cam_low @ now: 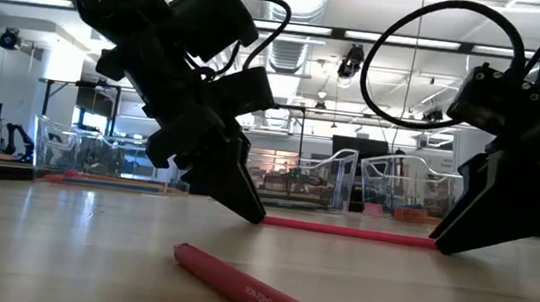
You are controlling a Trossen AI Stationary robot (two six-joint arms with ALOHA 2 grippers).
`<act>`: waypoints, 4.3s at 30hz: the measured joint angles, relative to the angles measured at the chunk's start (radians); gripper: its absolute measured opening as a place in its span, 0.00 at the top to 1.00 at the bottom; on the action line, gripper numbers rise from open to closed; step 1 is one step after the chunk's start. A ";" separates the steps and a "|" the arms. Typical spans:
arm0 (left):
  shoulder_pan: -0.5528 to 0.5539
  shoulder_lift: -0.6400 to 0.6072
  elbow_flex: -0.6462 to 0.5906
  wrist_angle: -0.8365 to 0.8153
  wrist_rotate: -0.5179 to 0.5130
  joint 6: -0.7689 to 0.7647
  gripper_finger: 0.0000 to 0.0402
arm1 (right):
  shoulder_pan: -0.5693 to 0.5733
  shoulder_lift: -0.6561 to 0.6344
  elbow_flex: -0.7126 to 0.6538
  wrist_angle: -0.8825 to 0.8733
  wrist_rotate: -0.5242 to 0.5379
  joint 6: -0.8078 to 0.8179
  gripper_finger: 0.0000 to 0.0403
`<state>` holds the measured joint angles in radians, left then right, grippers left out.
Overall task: Sort crayons/erasers/pens/pencils in bins
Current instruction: Put the pink pencil into the top left transparent bin, then put the red crayon into the top middle transparent bin
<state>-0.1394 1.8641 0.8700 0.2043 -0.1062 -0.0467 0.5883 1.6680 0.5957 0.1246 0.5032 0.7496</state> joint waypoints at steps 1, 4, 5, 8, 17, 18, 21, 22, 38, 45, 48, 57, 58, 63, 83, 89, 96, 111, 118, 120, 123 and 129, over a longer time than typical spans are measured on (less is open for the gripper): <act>0.000 0.000 0.000 0.000 0.000 0.000 0.76 | 0.000 0.000 0.000 0.000 -0.003 -0.003 0.61; 0.000 0.000 0.000 0.000 0.000 0.000 0.76 | 0.001 0.006 0.000 0.000 -0.010 -0.003 0.69; 0.000 0.000 0.000 0.000 0.000 0.000 0.76 | 0.001 0.009 0.000 -0.001 -0.010 -0.001 0.71; 0.000 0.000 0.000 0.000 0.000 0.000 0.76 | 0.001 0.010 0.000 -0.002 -0.013 0.000 0.78; 0.000 0.001 -0.001 0.007 0.021 0.000 0.76 | 0.001 0.001 0.009 -0.008 -0.014 -0.024 0.97; 0.000 0.001 -0.002 0.009 0.023 0.000 0.76 | 0.001 0.001 0.013 -0.011 -0.013 -0.031 0.97; -0.001 0.001 -0.002 0.014 0.023 0.000 0.75 | 0.001 0.001 0.024 -0.015 -0.012 -0.050 0.97; -0.002 0.001 -0.002 0.014 0.024 0.000 0.74 | 0.001 0.001 0.029 -0.018 -0.009 -0.054 0.98; -0.010 0.002 0.001 0.008 0.027 0.010 0.63 | 0.000 0.000 0.073 -0.022 0.001 -0.105 0.98; -0.013 0.002 0.008 -0.003 0.052 0.060 0.85 | 0.000 -0.013 0.073 -0.026 -0.006 -0.107 0.98; -0.013 0.001 0.016 -0.013 0.072 0.091 0.96 | 0.000 -0.014 0.073 -0.034 0.006 -0.105 0.98; -0.015 0.001 0.026 -0.020 0.081 0.080 0.99 | 0.000 -0.039 0.071 -0.065 0.040 -0.102 0.98; -0.015 0.001 0.027 -0.020 0.080 0.075 0.99 | 0.000 -0.047 0.071 -0.073 0.045 -0.101 0.98; -0.014 0.001 0.029 -0.029 0.079 0.075 0.99 | 0.007 -0.107 0.071 -0.158 0.090 -0.055 0.93; -0.010 -0.331 0.022 -0.405 -0.142 0.059 1.00 | 0.041 -0.192 0.073 -0.172 0.102 -0.079 0.61; 0.016 -0.604 0.011 -0.728 -0.364 0.040 1.00 | 0.042 -0.192 0.073 -0.173 0.102 -0.072 0.62; 0.178 -0.912 -0.083 -0.949 -0.482 -0.083 1.00 | 0.045 -0.192 0.072 -0.172 0.109 -0.072 0.62; 0.402 -1.095 -0.292 -0.859 -0.549 -0.106 0.99 | 0.049 -0.192 0.072 -0.171 0.154 -0.080 0.62; 0.401 -1.056 -0.290 -0.858 -0.609 -0.129 0.85 | 0.049 -0.192 0.071 -0.171 0.154 -0.080 0.62; 0.401 -1.041 -0.288 -0.858 -0.610 -0.116 0.78 | 0.049 -0.192 0.071 -0.171 0.154 -0.080 0.62; 0.402 -1.020 -0.281 -0.858 -0.614 -0.105 0.67 | 0.049 -0.192 0.071 -0.171 0.154 -0.079 0.62; 0.389 -1.005 -0.241 -0.807 -0.522 -0.072 0.48 | 0.049 -0.192 0.071 -0.159 0.154 -0.079 0.62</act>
<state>0.2495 0.8588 0.6287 -0.6022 -0.6279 -0.1184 0.6373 1.4757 0.6666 -0.0340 0.6571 0.6704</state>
